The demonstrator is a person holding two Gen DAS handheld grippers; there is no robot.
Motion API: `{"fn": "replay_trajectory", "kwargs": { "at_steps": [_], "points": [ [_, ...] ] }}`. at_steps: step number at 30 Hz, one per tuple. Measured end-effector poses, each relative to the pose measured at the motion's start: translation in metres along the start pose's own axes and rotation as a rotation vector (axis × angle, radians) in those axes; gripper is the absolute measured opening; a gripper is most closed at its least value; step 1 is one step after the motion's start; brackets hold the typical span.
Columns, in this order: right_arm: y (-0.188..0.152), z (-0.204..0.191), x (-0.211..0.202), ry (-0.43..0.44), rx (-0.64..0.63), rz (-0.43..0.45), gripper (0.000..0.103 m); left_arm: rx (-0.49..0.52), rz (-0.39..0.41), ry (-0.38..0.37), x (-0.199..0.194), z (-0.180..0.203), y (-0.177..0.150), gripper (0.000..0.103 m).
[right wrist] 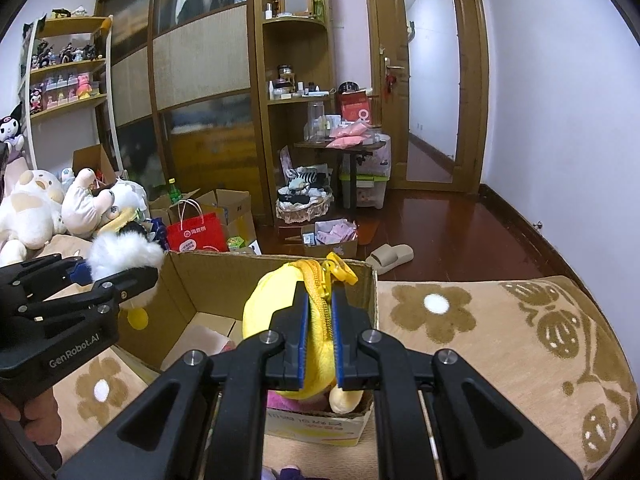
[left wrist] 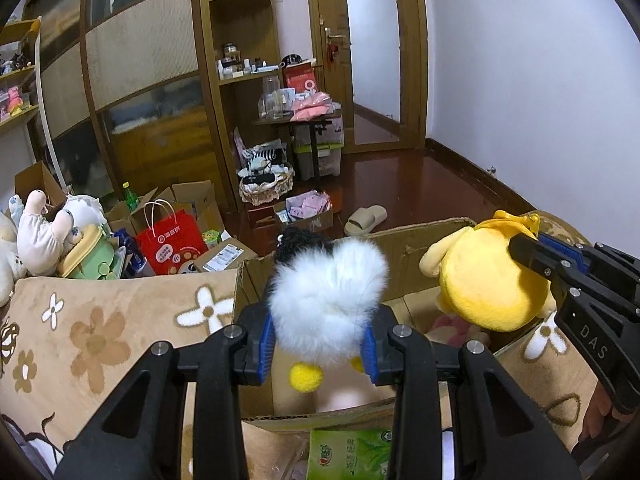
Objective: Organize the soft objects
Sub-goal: 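Carry both plushes over the box and release them inside, then withdraw both tools from the box toward the items on the bed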
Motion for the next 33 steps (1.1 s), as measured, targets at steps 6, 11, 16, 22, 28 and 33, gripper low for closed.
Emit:
{"fn": "replay_trajectory", "kwargs": {
  "at_steps": [6,11,16,22,28,33],
  "points": [
    [-0.007,0.004,0.003,0.018,0.039,-0.027,0.012,-0.017,-0.034,-0.008,0.006,-0.001,-0.005,0.035],
    [-0.013,0.01,0.007,0.052,0.104,-0.056,0.015,-0.04,-0.065,-0.013,0.012,-0.005,-0.01,0.035],
    [-0.017,0.013,0.009,0.061,0.124,-0.074,0.015,-0.043,-0.08,-0.002,0.014,-0.007,-0.013,0.037],
    [-0.022,0.013,0.009,0.066,0.12,-0.093,0.017,-0.044,-0.074,0.013,0.01,-0.011,-0.014,0.056],
    [-0.021,0.013,-0.004,0.066,0.125,-0.09,0.042,-0.072,-0.099,0.023,0.002,-0.015,-0.013,0.068],
    [-0.017,0.014,-0.017,0.053,0.119,-0.082,0.065,-0.068,-0.098,0.034,-0.014,-0.019,-0.009,0.084]
  ]
}}
Point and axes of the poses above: each gripper's, at about its wrist camera, not at the fingertips, and x roughly the way its jaws point, z to its right, y to its top, the point moved 3 cm from there along x, roughly the way its jaws point, and after that the axes turned 15 degrees about z, right-handed, at the moved point
